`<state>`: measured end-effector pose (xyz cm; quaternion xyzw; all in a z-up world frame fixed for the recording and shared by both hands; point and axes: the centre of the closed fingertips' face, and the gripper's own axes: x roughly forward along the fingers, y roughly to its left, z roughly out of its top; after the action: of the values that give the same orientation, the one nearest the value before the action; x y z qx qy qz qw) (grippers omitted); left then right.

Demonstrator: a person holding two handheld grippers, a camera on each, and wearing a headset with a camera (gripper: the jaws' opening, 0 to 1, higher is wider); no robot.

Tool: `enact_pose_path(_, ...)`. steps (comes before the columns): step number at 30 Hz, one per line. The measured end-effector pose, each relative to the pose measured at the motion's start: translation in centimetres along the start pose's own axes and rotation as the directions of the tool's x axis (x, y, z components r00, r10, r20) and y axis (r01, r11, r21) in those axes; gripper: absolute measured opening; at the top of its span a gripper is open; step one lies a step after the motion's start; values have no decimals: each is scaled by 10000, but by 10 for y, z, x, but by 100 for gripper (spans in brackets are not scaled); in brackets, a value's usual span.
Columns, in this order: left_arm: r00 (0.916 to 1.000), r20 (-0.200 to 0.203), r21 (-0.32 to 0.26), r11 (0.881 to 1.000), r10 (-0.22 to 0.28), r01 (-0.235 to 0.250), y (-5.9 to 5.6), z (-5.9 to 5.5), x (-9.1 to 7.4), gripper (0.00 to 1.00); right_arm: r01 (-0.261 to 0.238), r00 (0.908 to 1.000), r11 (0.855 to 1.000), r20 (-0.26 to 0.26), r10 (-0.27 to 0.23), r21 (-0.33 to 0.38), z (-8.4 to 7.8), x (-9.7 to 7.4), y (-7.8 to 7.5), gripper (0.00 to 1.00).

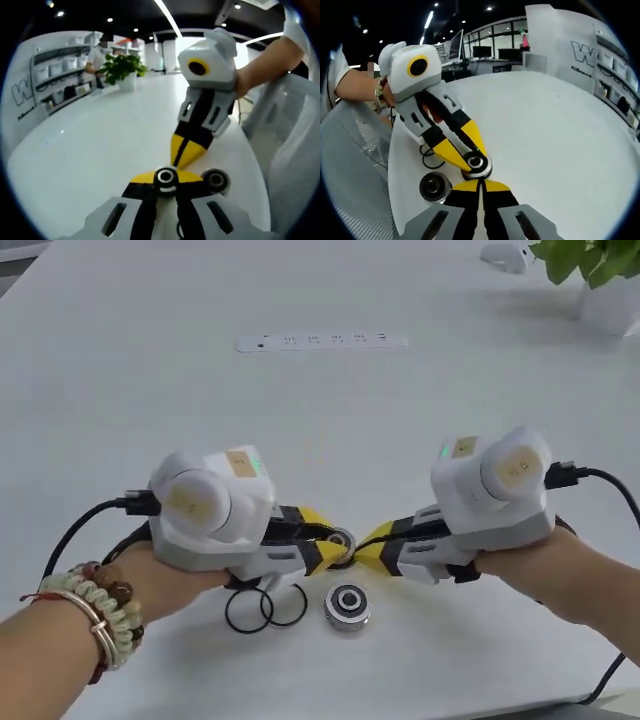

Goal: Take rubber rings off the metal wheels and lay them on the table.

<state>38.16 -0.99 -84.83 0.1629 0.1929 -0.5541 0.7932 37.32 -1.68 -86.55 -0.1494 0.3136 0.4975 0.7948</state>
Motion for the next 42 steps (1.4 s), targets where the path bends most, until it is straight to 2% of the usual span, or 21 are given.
enact_pose_path(2,10000,6,9,10000,7,-7,0,0,0,14,86,9999,9996,-65,-84,254,0,0,-2,0)
enact_pose_path(4,10000,38,-26,10000,-6,6,-1,0,0,14,204,9996,9941,-197,-184,1061,-2,-2,-4,0)
enact_pose_path(7,10000,15,3,10000,-14,14,-3,1,1,14,379,9992,9901,-144,-363,1351,-3,-4,-12,0)
enact_pose_path(9,10000,8,52,10000,-16,16,-4,1,2,14,355,9992,9745,73,-380,2214,-2,-6,-14,0)
enact_pose_path(10,10000,4,61,10000,-10,10,-3,2,2,14,233,9986,9603,393,-356,2778,2,-8,-15,0)
enact_pose_path(12,10000,13,46,10000,-9,9,-4,2,3,14,110,9975,9431,619,-335,3324,5,-10,-17,0)
enact_pose_path(14,10000,15,50,10000,1,-1,-4,2,3,14,163,9983,9441,475,-337,3294,2,-10,-16,0)
enact_pose_path(16,10000,7,59,10000,-9,9,-5,2,3,14,128,9984,9392,471,-308,3432,0,-9,-15,0)
enact_pose_path(17,10000,5,57,10000,-2,2,-5,2,3,14,-59,9978,9215,631,-202,3884,3,-10,-13,0)
enact_pose_path(20,10000,10,68,10000,-6,6,-5,3,3,14,-508,9940,8861,1090,3,4607,9,-12,-11,0)
enact_pose_path(21,10000,18,116,9999,-33,32,-5,3,4,14,-654,9943,8743,1054,163,4811,6,-12,-10,0)
enact_pose_path(22,10000,6,182,9998,-45,45,-5,3,4,14,-839,9923,8591,1212,257,5048,7,-13,-8,0)
enact_pose_path(24,10000,-3,233,9997,-28,28,-5,3,4,13,-1124,9892,8147,1419,374,5689,6,-14,-8,0)
enact_pose_path(27,10000,-6,261,9997,-7,7,-5,3,5,13,-1363,9854,7753,1650,420,6167,6,-14,-7,0)
enact_pose_path(38,9999,103,246,9997,20,-23,-5,3,4,14,-1913,9754,7145,2114,621,6730,12,-15,-1,0)
enact_pose_path(42,9999,108,224,9997,39,-42,-4,3,4,14,-1994,9736,7078,2188,647,6777,14,-14,0,0)
